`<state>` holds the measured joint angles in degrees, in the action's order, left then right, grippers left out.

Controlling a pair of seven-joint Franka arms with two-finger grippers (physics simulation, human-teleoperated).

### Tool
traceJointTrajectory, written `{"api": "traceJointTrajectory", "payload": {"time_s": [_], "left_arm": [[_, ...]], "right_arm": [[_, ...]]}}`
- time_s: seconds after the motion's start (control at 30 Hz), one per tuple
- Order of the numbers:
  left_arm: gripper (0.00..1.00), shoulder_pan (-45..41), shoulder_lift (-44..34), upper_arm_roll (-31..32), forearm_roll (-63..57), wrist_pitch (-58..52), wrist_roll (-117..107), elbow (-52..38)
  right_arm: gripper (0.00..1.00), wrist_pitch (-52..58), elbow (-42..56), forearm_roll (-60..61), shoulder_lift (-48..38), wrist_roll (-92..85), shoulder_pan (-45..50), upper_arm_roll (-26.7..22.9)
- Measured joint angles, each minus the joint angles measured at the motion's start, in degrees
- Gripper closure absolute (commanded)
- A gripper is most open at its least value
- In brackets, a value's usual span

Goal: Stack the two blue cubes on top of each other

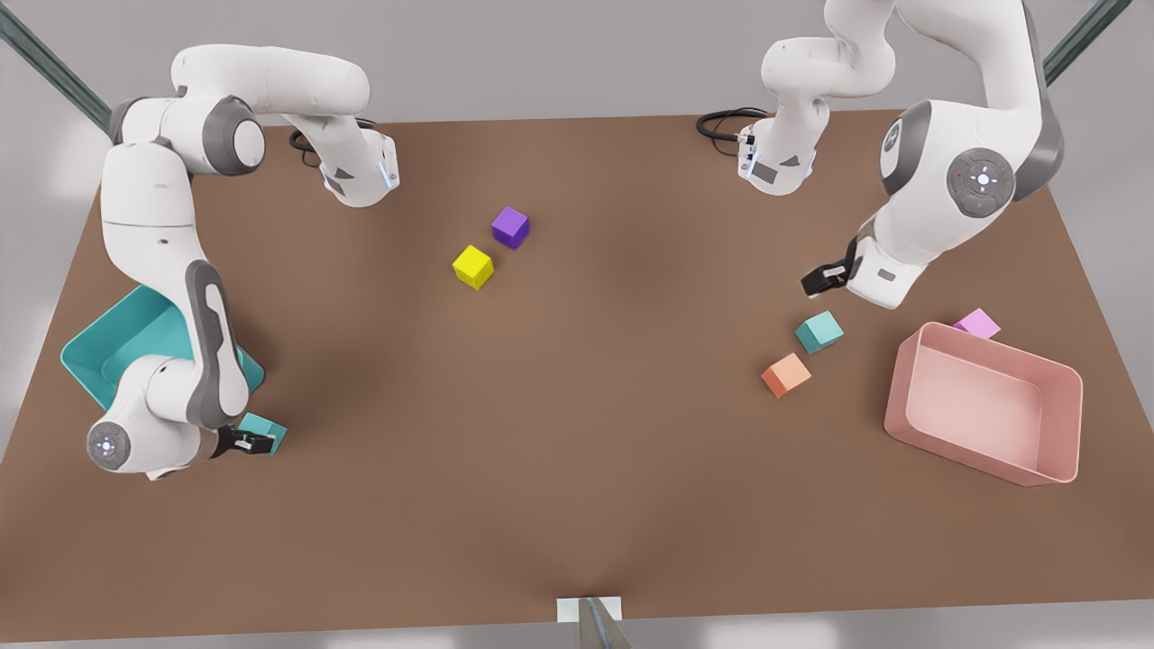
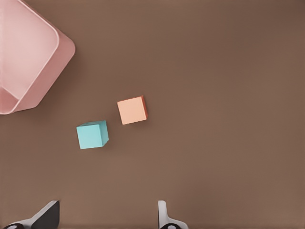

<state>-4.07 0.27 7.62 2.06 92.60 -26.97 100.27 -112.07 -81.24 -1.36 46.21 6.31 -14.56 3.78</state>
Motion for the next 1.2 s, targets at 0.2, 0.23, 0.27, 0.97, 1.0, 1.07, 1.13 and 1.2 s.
{"api": "traceJointTrajectory", "payload": {"time_s": [0.2,0.23,0.27,0.97,1.0,1.07,1.13,1.2], "left_arm": [[0.00,0.5,0.4,0.0,0.1,0.3,0.0,-0.2],[0.00,0.8,1.0,0.1,0.1,0.4,0.0,-0.3],[0.00,1.0,1.7,0.2,0.2,0.4,-0.1,-0.3],[0.00,0.8,7.4,-7.7,-0.7,29.7,7.7,29.9],[0.00,-0.3,8.4,-7.7,-0.7,31.2,7.8,30.0],[0.00,-0.2,10.0,-7.7,-0.6,33.8,8.0,30.2],[0.00,0.9,10.5,-7.9,-0.6,35.7,8.1,30.5],[0.00,2.2,10.7,-8.1,-0.6,37.0,8.3,31.1]], "right_arm": [[0.00,-0.2,0.0,0.0,1.1,0.6,0.1,0.0],[0.00,-0.2,0.0,0.0,1.4,0.6,0.1,0.0],[0.00,-0.3,0.0,0.0,1.6,0.7,0.1,0.0],[0.39,-3.2,12.8,3.4,2.7,28.6,44.4,7.1],[0.39,-4.7,13.5,2.0,4.1,32.3,46.8,7.1],[0.38,-7.7,14.7,0.0,6.6,39.3,49.9,6.7],[0.18,-10.1,15.1,-1.2,7.9,45.6,51.0,6.3],[0.00,-11.8,15.2,-2.1,8.5,51.3,51.2,6.1]]}}
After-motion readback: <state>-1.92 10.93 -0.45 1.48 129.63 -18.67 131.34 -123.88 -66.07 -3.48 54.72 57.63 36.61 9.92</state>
